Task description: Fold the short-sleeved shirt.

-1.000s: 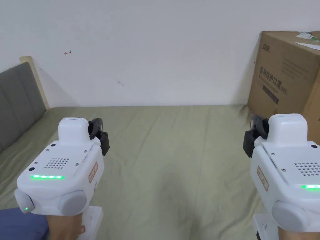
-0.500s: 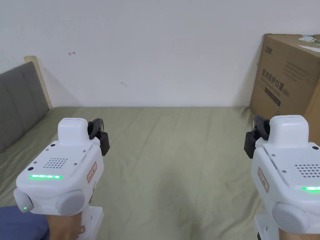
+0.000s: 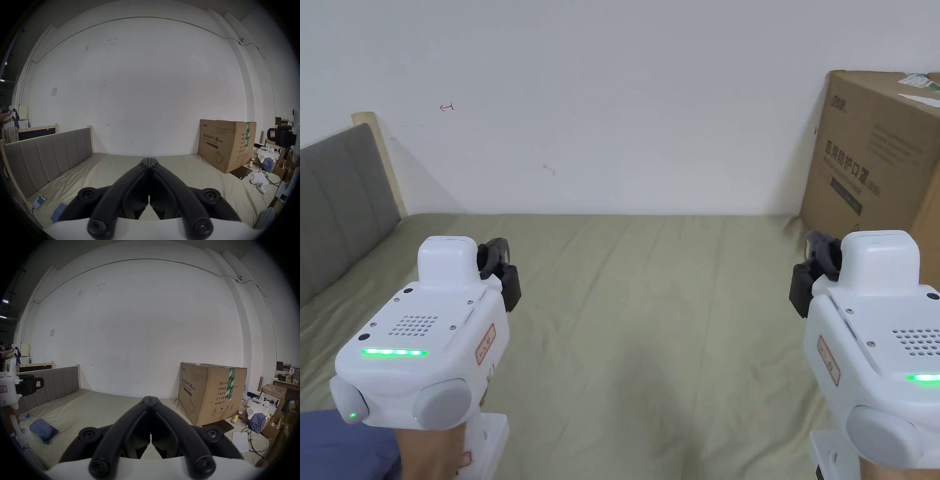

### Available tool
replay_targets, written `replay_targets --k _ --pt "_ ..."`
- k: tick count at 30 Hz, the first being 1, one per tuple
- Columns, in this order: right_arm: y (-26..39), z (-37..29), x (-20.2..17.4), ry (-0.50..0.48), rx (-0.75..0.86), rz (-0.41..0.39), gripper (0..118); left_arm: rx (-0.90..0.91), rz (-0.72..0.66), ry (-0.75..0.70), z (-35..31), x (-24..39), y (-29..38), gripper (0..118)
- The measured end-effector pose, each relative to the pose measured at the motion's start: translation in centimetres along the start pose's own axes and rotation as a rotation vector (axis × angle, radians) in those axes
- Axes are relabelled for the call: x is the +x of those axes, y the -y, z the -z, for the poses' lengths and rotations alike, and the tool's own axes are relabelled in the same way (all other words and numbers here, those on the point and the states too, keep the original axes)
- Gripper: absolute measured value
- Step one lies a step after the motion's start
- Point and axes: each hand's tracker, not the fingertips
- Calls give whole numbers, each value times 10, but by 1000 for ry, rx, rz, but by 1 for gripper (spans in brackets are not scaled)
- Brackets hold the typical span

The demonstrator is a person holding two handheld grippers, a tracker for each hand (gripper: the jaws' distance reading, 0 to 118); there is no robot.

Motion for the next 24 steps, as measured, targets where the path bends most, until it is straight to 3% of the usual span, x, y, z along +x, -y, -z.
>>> replay_targets --k 6,7,8,9,10,11,12,24 --pt "0 -1 0 4 2 1 0 15 -14 5 -2 -1 1 1" --pt "0 -1 0 7 4 1 2 16 -17 2 -2 -1 1 7" --pt "0 -1 0 10 3 1 16 19 -22 3 -2 -2 1 23" --pt "0 -1 1 11 2 2 46 14 -32 12 -2 -2 1 67" --pt "1 -1 1 12 -2 4 72 -5 -48 13 0 -3 1 102" --pt "2 1 2 8 -15 10 99 -33 -65 4 3 -3 1 118" --pt "2 2 3 5 -27 17 118 -27 -70 1 4 -2 2 117" --pt "5 1 6 22 -28 41 118 13 11 -13 -2 -2 11 118"
